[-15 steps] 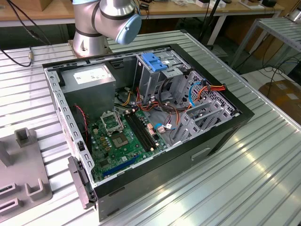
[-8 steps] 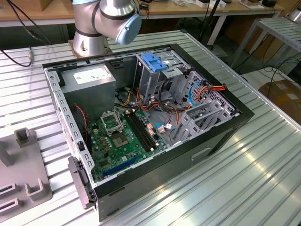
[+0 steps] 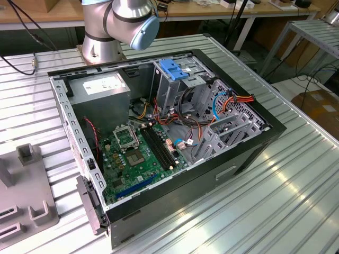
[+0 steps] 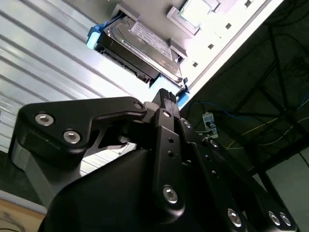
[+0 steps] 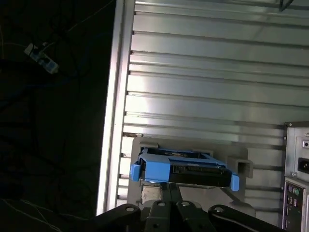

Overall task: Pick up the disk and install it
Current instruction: 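Pick up the disk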

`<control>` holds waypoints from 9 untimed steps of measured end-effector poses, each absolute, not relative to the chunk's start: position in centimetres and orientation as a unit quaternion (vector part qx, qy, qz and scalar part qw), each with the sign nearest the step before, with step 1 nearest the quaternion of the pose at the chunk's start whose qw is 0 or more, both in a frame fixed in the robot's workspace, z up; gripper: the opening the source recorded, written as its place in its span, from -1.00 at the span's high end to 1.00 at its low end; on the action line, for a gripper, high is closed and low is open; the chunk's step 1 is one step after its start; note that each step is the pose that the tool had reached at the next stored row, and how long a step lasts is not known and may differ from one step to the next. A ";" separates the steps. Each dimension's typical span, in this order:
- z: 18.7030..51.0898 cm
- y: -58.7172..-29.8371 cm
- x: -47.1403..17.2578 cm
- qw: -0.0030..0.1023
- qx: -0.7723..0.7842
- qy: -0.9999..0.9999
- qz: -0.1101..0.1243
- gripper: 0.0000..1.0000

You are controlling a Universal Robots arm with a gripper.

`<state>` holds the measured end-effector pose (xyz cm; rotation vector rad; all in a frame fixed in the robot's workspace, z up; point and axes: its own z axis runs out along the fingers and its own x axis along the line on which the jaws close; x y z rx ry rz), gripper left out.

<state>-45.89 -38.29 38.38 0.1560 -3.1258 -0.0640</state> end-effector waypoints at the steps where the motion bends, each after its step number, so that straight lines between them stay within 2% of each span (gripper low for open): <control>1: 38.4 -38.3 -45.9 0.006 0.061 -0.998 -0.020 0.80; 9: 38.4 -38.3 -45.9 0.008 0.160 -0.987 -0.020 0.80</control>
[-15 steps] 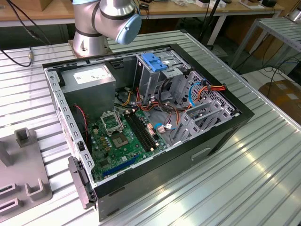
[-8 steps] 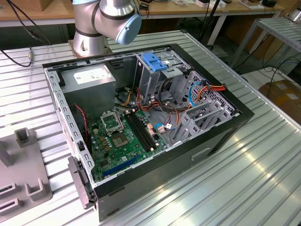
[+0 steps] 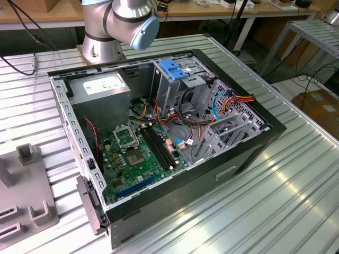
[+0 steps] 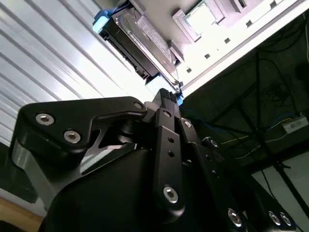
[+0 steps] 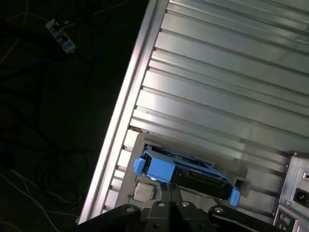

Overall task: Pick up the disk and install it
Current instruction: 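Pick up the disk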

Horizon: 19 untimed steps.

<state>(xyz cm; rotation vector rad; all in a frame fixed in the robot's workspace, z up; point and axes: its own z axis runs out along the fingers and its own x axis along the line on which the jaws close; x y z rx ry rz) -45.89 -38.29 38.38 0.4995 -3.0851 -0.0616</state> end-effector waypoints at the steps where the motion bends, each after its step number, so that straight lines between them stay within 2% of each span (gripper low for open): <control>1: 38.4 -38.3 -45.9 0.008 0.170 -0.985 -0.020 0.80; 19: 38.3 -38.3 -45.9 0.011 0.354 -0.935 -0.017 0.80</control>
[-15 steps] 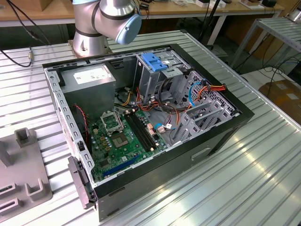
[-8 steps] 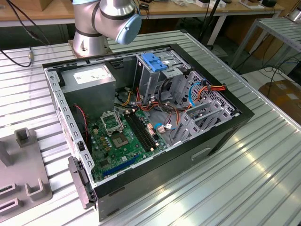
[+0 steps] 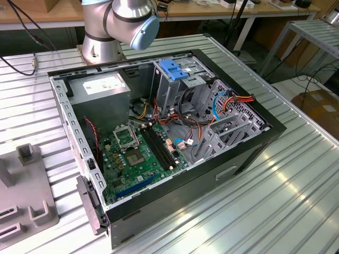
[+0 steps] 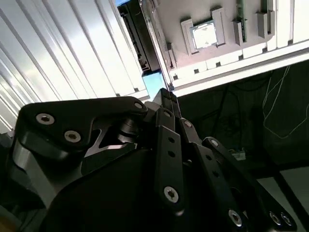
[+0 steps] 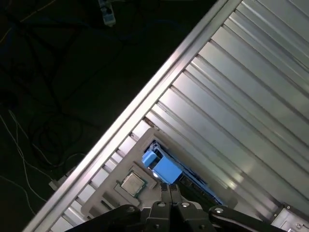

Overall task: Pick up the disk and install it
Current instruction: 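Pick up the disk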

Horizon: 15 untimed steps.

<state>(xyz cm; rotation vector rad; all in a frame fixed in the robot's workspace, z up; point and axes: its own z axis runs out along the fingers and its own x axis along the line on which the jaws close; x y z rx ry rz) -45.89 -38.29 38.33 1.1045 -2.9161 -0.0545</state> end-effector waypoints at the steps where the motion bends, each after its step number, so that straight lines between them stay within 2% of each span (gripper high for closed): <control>1: 38.3 -38.3 -45.9 0.011 0.361 -0.932 -0.017 0.80; 15: 38.2 -38.3 -45.9 0.013 0.483 -0.876 -0.015 0.80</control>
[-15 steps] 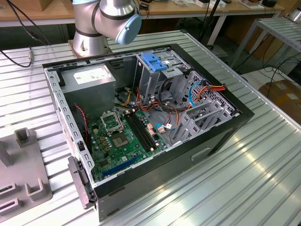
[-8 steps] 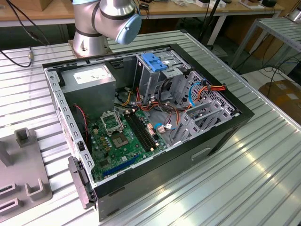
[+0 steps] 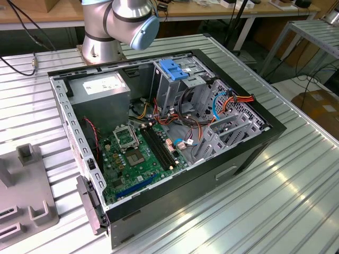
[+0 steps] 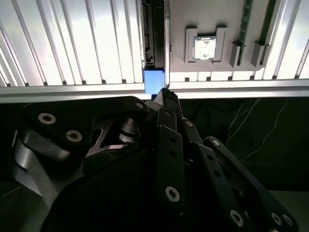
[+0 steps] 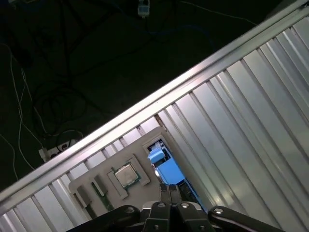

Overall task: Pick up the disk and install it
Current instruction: 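Pick up the disk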

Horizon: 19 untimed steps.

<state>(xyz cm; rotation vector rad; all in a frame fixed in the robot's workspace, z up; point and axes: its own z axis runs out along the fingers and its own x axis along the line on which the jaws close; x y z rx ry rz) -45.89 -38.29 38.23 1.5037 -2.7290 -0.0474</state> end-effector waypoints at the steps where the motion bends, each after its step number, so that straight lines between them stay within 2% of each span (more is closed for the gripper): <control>1: 38.2 -38.3 -45.9 0.013 0.493 -0.870 -0.015 0.80; 19: 38.1 -38.3 -45.9 0.014 0.629 -0.777 -0.012 0.80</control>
